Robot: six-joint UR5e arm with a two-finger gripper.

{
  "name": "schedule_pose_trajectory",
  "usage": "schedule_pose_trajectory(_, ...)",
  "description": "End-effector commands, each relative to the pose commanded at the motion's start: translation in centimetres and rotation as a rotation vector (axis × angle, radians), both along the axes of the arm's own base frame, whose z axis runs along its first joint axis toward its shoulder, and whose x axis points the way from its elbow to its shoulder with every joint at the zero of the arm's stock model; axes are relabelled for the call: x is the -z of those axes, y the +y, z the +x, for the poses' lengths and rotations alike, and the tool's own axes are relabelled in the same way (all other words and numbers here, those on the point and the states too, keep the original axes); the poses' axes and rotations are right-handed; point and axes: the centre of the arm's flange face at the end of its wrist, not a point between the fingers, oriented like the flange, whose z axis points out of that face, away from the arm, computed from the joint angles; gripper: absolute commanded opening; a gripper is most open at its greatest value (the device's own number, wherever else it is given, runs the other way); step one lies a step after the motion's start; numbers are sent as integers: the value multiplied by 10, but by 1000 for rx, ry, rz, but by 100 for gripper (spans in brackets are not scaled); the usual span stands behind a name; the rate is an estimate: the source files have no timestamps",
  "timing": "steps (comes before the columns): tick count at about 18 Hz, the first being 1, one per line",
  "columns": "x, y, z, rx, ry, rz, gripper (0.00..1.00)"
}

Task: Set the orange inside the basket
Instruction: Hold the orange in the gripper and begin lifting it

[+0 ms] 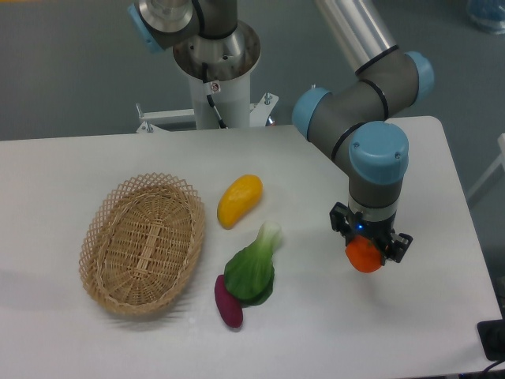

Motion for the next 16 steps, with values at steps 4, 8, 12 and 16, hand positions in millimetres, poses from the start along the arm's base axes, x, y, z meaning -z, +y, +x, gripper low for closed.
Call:
schedule_pose_trajectory(4, -1, 0, 0, 3, 1, 2, 53)
schedule_pose_trajectory(8, 1, 0, 0, 0, -5, -3, 53)
schedule_pose_trajectory(12, 4, 4, 9, 8, -12, -7, 52)
schedule_pose_trajectory(16, 7, 5, 19, 13, -20, -8, 52)
